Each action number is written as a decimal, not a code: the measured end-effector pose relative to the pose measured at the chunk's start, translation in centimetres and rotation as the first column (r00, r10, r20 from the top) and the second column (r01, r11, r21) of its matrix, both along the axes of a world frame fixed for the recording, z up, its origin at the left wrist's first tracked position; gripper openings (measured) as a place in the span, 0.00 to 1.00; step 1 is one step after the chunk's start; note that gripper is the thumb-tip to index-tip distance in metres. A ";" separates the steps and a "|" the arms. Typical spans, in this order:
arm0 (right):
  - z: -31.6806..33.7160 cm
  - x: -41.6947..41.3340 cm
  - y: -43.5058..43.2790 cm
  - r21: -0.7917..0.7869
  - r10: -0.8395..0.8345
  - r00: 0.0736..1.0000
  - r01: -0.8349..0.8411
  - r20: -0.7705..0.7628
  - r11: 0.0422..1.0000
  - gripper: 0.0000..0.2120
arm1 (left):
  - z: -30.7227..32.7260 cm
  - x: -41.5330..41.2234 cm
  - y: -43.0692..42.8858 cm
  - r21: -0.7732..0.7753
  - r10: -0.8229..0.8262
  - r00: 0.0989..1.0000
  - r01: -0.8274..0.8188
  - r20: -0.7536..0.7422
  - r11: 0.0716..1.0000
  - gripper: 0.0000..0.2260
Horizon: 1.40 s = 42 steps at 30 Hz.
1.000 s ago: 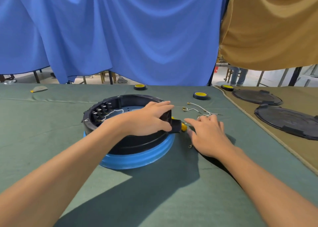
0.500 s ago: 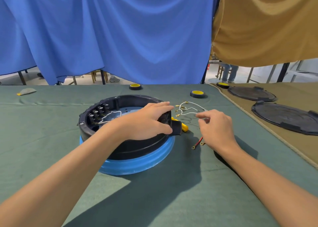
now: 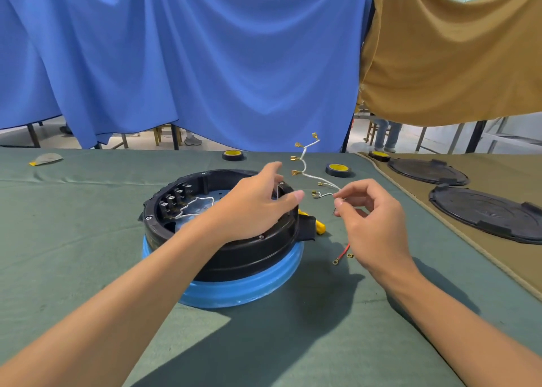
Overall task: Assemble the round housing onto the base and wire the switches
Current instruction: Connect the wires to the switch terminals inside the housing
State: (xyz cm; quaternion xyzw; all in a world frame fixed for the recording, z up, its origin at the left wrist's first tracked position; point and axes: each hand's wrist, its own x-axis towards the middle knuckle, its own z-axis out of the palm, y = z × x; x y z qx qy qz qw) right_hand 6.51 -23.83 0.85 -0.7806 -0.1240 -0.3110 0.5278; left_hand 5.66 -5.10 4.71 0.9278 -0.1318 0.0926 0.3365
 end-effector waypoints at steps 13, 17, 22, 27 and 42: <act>0.1 -1.6 1.1 -0.105 0.103 0.991 -0.094 0.081 0.990 0.12 | 0.7 0.0 0.6 -0.525 0.136 0.981 -0.043 0.140 0.850 0.07; 0.2 -1.5 1.8 -0.174 -0.047 0.975 0.085 0.215 0.981 0.11 | 1.0 -0.4 0.8 -0.710 0.118 0.979 0.035 0.165 0.704 0.04; 2.8 -1.6 3.2 -0.242 -0.037 0.899 0.158 0.437 0.957 0.11 | 1.4 -0.7 1.0 -0.799 0.129 0.969 0.094 0.211 0.593 0.04; 8.4 -0.5 6.7 -0.423 0.190 0.976 -0.130 0.105 0.897 0.09 | 2.5 -0.4 2.5 -0.878 0.118 0.983 0.066 0.138 0.475 0.08; 7.9 2.9 11.2 -0.522 0.346 0.889 -0.457 -0.301 0.720 0.07 | 3.0 1.0 9.1 -0.692 0.173 0.978 -0.203 -0.114 0.693 0.09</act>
